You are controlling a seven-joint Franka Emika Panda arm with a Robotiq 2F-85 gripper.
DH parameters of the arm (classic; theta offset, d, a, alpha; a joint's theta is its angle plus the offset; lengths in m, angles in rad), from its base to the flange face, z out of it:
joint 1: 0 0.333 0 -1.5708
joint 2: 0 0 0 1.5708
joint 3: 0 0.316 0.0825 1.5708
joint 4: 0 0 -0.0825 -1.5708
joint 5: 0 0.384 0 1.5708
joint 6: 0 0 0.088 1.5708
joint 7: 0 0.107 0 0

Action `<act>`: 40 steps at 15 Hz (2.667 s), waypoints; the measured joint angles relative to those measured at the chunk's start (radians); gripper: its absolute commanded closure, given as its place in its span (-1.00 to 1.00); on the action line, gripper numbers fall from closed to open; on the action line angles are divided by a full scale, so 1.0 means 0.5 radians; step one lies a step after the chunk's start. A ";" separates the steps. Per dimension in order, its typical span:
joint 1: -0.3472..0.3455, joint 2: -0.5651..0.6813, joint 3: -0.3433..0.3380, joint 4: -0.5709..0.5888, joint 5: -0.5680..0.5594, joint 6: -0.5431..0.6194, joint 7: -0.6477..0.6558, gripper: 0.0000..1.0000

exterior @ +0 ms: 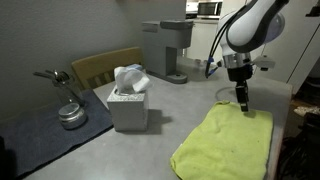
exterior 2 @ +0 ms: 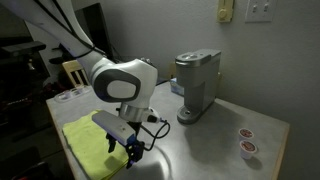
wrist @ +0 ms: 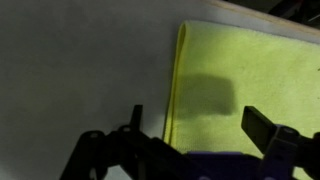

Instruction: Fold the yellow towel from right to left

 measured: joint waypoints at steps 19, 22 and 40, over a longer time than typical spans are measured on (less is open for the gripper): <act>-0.101 0.011 0.051 -0.012 0.299 0.080 -0.133 -0.35; -0.118 0.006 0.056 -0.014 0.339 0.083 -0.169 0.05; -0.184 0.011 0.084 -0.014 0.417 0.085 -0.306 0.98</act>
